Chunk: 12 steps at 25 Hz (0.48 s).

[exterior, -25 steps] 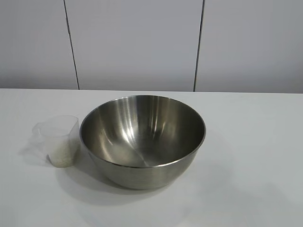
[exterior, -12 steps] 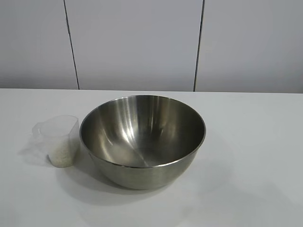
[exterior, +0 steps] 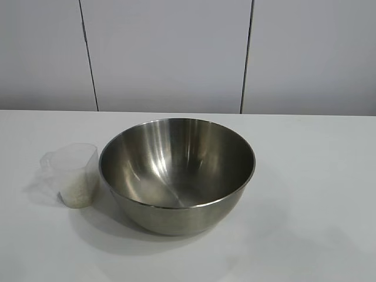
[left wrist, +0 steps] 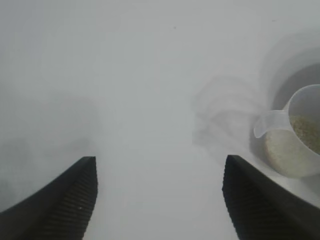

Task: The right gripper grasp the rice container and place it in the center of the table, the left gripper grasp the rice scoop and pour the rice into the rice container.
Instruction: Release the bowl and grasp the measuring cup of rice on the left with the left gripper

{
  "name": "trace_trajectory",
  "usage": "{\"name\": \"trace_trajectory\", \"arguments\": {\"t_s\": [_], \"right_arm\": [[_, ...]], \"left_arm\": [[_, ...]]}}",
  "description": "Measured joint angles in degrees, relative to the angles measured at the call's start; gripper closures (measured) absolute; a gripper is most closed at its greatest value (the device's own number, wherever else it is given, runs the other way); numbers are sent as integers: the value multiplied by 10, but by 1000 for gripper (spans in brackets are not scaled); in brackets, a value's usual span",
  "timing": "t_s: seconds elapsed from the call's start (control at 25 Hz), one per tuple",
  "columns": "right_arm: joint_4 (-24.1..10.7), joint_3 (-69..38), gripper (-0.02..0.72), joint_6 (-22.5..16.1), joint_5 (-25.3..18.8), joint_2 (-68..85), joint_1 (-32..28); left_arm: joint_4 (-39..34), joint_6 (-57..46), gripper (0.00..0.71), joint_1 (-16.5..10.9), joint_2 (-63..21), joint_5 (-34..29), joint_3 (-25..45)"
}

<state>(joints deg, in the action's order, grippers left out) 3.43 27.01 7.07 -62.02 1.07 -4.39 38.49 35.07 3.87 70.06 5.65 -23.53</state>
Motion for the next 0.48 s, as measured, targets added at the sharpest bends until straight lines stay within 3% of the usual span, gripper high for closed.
{"name": "trace_trajectory", "arguments": {"t_s": [0.48], "right_arm": [[0, 0, 208, 0, 0, 0, 0]], "left_arm": [[0, -33, 200, 0, 0, 3, 0]]}}
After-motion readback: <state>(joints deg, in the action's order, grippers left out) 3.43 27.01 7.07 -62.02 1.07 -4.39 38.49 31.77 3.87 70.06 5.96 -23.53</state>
